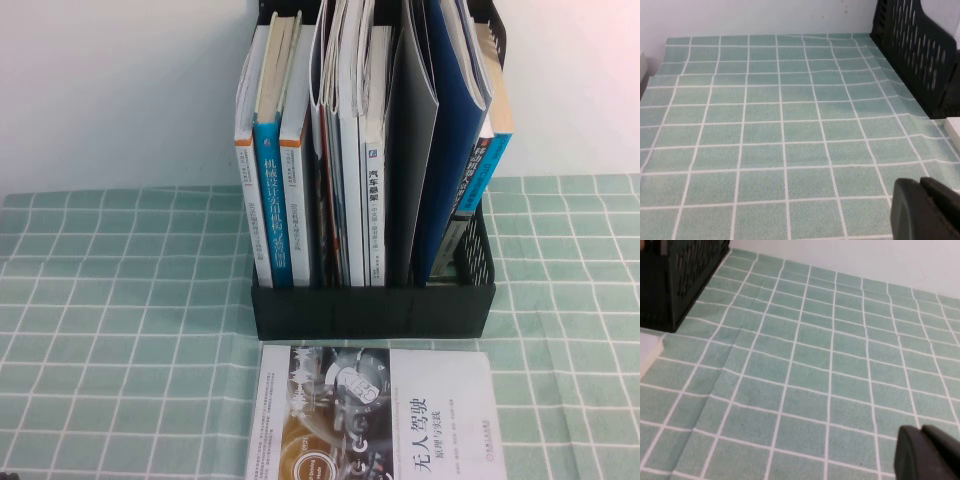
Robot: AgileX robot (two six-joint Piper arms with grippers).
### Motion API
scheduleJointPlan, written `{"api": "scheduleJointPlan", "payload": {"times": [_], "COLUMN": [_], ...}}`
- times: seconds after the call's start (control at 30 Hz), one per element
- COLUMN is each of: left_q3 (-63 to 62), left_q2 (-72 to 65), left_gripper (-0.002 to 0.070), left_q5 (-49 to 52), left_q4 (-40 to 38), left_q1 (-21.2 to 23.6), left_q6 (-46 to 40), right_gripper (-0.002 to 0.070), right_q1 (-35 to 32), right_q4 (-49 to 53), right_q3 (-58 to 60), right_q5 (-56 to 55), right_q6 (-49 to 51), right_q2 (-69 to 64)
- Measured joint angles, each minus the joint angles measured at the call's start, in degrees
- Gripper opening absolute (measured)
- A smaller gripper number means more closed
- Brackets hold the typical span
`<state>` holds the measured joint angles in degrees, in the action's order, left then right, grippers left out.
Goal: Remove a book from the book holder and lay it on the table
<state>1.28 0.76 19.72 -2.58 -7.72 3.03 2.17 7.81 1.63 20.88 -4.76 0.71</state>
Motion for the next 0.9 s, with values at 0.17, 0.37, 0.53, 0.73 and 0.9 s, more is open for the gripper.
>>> {"api": "scheduleJointPlan", "payload": {"times": [0.17, 0.37, 0.53, 0.73, 0.9], "left_q3": [0.0, 0.0, 0.11, 0.1, 0.21], "left_q2": [0.0, 0.0, 0.0, 0.0, 0.0], "left_gripper": [-0.0002, -0.0002, -0.0003, -0.0003, -0.0002], "left_q5": [0.0, -0.14, -1.78, -5.24, -11.38], "left_q4": [0.0, 0.0, 0.0, 0.0, 0.0], "left_q1": [0.0, 0.0, 0.0, 0.0, 0.0], "left_q6": [0.0, 0.0, 0.0, 0.0, 0.0], "right_gripper": [-0.0002, -0.0002, -0.0002, -0.0002, -0.0002], "right_q1": [0.0, 0.0, 0.0, 0.0, 0.0], "right_q4": [0.0, 0.22, 0.57, 0.79, 0.92], "right_q3": [0.0, 0.0, 0.0, 0.0, 0.0], "right_q5": [0.0, 0.0, 0.0, 0.0, -3.92], "right_q6": [0.0, 0.0, 0.0, 0.0, 0.0], "right_q2": [0.0, 0.0, 0.0, 0.0, 0.0]}}
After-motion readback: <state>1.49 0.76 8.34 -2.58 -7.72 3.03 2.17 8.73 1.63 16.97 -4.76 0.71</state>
